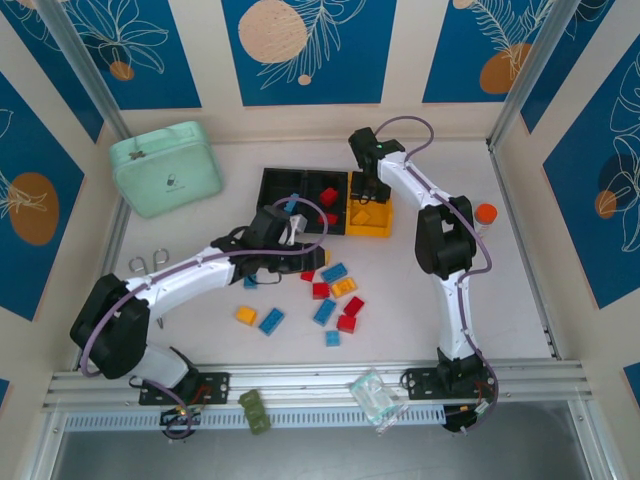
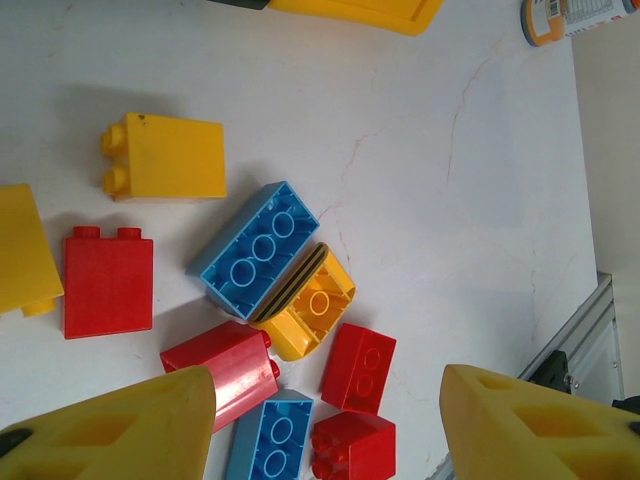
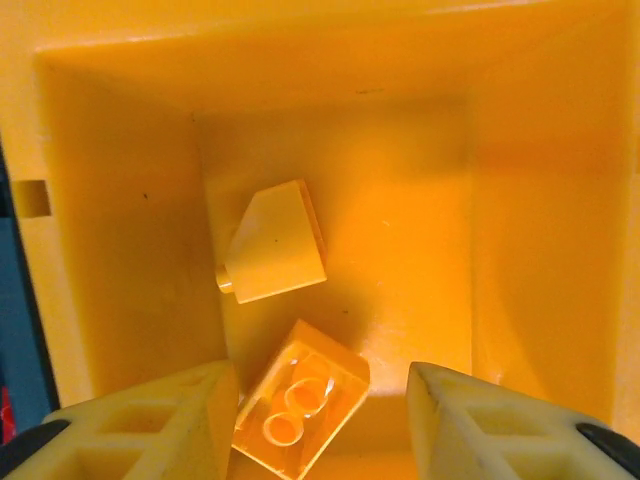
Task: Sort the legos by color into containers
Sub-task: Place the lego in the container, then pick up the lego from the middle-left of the table.
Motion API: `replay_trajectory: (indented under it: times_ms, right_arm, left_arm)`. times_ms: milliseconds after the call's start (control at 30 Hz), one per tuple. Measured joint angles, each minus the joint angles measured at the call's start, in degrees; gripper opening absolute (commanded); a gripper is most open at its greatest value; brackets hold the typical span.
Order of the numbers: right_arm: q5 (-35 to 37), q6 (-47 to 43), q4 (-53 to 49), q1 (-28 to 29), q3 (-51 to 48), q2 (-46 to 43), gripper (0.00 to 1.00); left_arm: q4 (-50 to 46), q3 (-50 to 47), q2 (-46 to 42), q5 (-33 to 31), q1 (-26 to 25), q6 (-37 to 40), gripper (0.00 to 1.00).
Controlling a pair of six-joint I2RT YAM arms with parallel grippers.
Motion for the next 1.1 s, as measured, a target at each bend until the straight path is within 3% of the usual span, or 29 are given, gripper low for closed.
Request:
replay_trajectory:
  times_ms: [167, 533, 600, 767, 1100]
  right_arm:
    - [-0.1, 0.0, -0.1, 0.2, -1.6, -3.3, 0.49]
    - [-4.3, 0.2, 7.5, 3.4, -22.2, -29.3, 0.49]
    - [-6.2, 0.3, 9.0, 4.1, -26.9, -33.0, 0.49]
    - [-11.8, 0.2, 12.9, 4.9, -38.3, -40.4, 0.61]
    - [-27.1, -2.3, 20.5, 9.5, -58.1, -64.4, 0.66]
  left_arm:
    - [-0.8, -1.0, -2.4, -1.3, 0.0, 0.0, 0.61]
    - [-10.4, -2.6, -9.9, -6.8, 0.5, 0.7, 0.63]
    - [-12.6, -2.9, -11.0, -7.7, 0.8, 1.0, 0.63]
    - [-18.1, -3.1, -13.0, -9.0, 1.0, 3.1, 0.63]
    - [-30.8, -1.2, -12.3, -10.3, 1.0, 12.6, 0.64]
